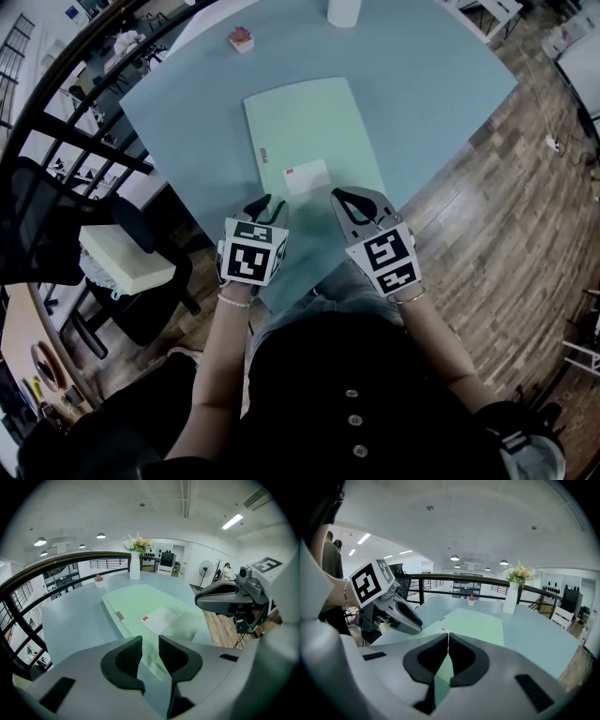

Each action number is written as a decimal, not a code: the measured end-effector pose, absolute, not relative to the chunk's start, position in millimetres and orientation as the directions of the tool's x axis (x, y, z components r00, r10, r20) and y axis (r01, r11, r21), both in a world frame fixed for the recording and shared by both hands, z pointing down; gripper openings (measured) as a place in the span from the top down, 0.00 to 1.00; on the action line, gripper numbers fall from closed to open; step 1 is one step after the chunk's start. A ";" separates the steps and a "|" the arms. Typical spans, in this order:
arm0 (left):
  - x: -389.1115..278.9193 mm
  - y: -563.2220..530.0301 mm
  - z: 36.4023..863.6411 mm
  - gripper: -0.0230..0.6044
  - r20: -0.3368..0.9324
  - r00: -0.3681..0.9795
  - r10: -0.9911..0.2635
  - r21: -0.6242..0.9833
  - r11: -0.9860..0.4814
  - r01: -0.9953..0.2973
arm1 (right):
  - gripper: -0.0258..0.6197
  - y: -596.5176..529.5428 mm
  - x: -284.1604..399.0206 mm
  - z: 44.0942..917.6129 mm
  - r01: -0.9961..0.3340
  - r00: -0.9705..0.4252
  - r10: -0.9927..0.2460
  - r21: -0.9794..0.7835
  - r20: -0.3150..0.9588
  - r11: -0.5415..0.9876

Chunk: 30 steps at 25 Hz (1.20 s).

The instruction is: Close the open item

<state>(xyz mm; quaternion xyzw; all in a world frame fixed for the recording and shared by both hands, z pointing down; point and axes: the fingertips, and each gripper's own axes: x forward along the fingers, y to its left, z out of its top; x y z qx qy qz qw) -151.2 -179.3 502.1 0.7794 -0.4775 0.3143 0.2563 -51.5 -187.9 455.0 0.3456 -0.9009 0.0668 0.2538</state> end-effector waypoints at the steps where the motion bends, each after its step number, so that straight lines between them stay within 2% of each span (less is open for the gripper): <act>1: -150.6 -178.3 498.8 0.78 0.731 0.353 -0.584 0.100 -0.419 -0.902 | 0.95 -188.1 -50.7 452.9 -0.660 -0.635 -0.591 0.050 0.497 0.750; 4: -148.7 -176.6 484.6 0.85 0.706 0.370 -0.603 0.099 -0.433 -0.896 | 0.95 -187.6 -47.2 447.8 -0.660 -0.643 -0.593 0.042 0.485 0.750; 8: -139.5 -175.6 459.9 0.89 0.638 0.436 -0.634 0.123 -0.475 -0.871 | 0.95 -187.3 -42.9 435.1 -0.667 -0.653 -0.600 0.024 0.463 0.744; 18: -120.5 -164.3 402.0 0.92 0.478 0.558 -0.679 0.102 -0.588 -0.803 | 0.95 -172.3 -49.2 388.7 -0.635 -0.692 -0.608 0.073 0.389 0.769; 24: -123.2 -163.4 370.0 0.93 0.363 0.561 -0.744 0.093 -0.570 -0.816 | 0.95 -166.8 -48.9 366.6 -0.637 -0.700 -0.629 0.101 0.340 0.764; 30: -118.0 -157.4 356.7 0.93 0.323 0.590 -0.740 0.120 -0.587 -0.801 | 0.95 -160.0 -49.2 354.6 -0.635 -0.718 -0.628 0.088 0.300 0.768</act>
